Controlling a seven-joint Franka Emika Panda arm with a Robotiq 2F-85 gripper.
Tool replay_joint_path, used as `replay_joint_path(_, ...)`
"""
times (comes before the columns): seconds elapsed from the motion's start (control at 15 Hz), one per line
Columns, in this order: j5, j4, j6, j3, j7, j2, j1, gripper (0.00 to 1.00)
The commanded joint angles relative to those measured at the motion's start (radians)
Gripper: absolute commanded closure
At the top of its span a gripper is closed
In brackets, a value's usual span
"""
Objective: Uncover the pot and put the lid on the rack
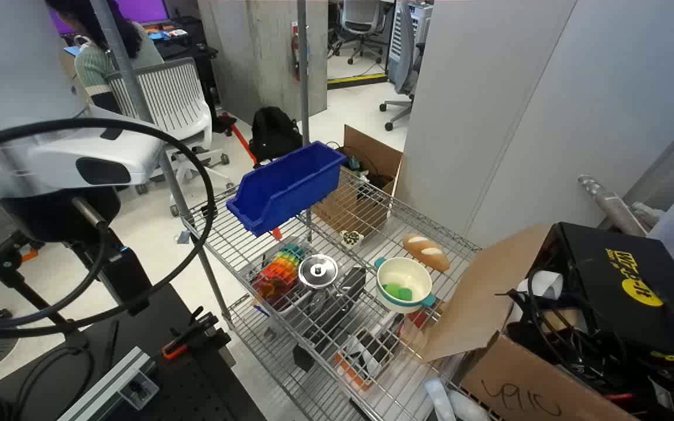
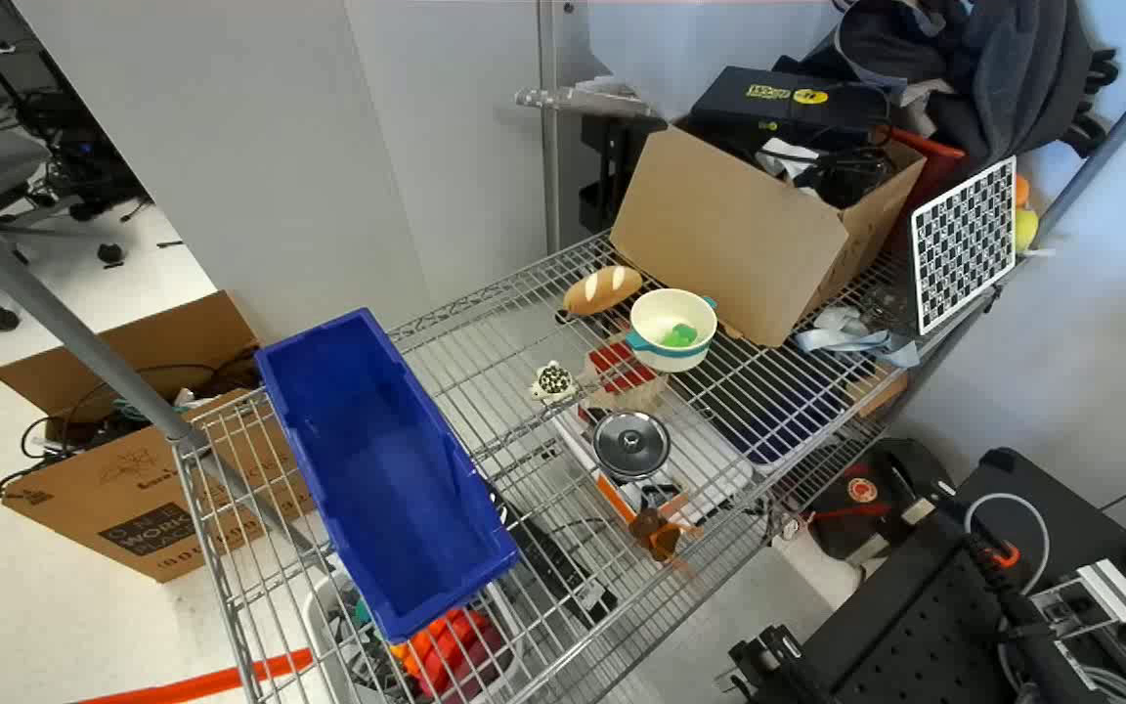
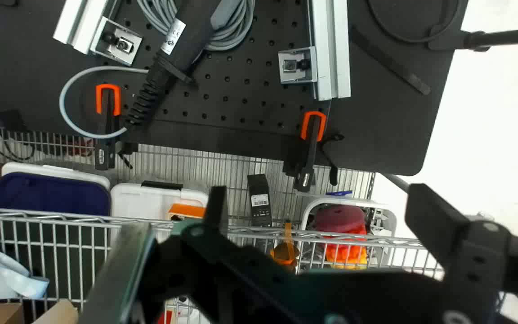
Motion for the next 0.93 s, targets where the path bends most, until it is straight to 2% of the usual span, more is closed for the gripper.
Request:
replay_joint_path(0.0, 0.004, 0.001, -0.002, 0.005, -0.003, 0.001, -0.006, 0.00)
replay_joint_path(0.13, 0.004, 0.000, -0.002, 0.005, -0.003, 0.003, -0.006, 0.00)
replay_joint_path(0.4, -0.005, 0.034, 0.105, 0.034, 0.080, 0.108, -0.040, 0.00)
replay_joint_path(0.6, 0.000, 0.069, 0.267, 0.051, 0.146, 0.242, -0.061, 0.00)
replay_joint_path(0.87, 0.009, 0.150, 0.523, 0.062, 0.254, 0.487, -0.087, 0.00)
